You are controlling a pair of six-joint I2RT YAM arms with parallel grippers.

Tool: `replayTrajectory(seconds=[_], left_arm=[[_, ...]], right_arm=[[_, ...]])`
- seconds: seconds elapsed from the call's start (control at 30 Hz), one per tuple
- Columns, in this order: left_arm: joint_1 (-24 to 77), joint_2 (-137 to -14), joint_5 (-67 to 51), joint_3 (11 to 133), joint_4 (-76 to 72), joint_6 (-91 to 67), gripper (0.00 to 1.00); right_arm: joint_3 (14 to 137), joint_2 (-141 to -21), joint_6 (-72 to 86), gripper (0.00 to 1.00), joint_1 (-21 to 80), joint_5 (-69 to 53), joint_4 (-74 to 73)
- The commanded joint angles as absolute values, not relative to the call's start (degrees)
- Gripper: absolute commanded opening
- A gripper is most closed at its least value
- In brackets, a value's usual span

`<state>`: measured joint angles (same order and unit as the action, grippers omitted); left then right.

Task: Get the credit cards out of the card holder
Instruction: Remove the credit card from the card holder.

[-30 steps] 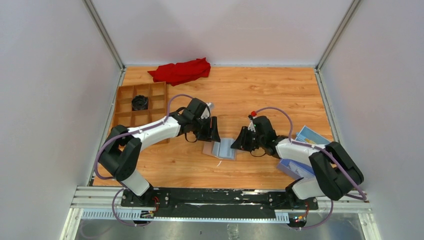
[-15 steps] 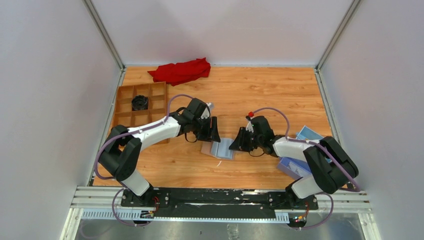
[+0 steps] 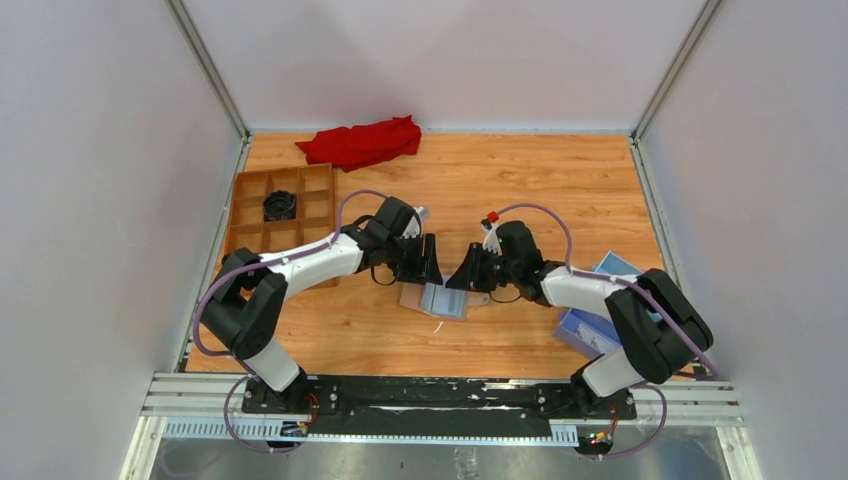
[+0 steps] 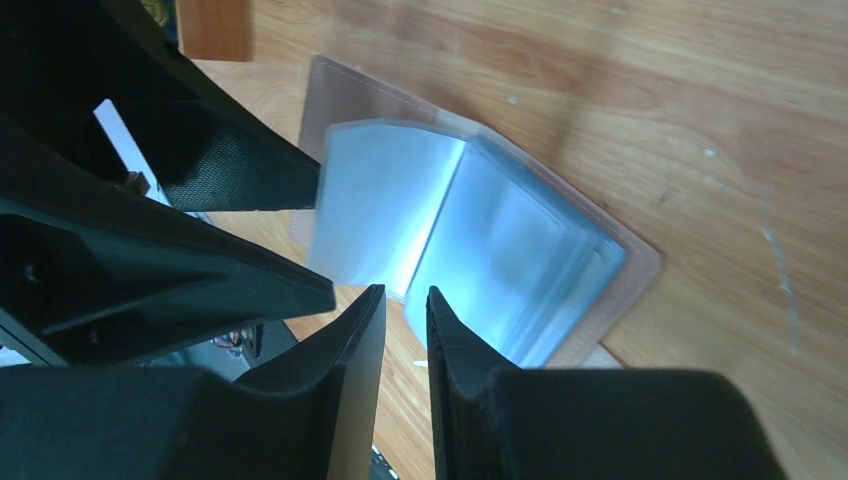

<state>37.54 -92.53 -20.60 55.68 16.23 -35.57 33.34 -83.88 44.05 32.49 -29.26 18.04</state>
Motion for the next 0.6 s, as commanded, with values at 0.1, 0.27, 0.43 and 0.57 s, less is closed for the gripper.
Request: replayTrajectory(seconds=[0.1,0.27,0.43,0.57], left_arm=[[37.01,-91.74,-21.12,55.81,15.88,-35.59,0.56],[36.63,-90.43,-20.58,56.39,17.45,-34.82,0.56],[35.83,-89.40,-20.41,56.50,18.46,-34.28,0.56],[35.07,-89.22,-18.12,56.68,21.47,-32.66,0.56]], right_arm=[[36.02,-86.22,44.68,0.24,34.35,-31.35,19.27],[33.64,-81.49,42.90,0.27,34.34,-23.78,14.44],[31.99,-79.79,41.58,0.32,34.15,-21.03,11.71],[32.03,-81.87,41.31,0.34,34.16,-22.37,11.83]])
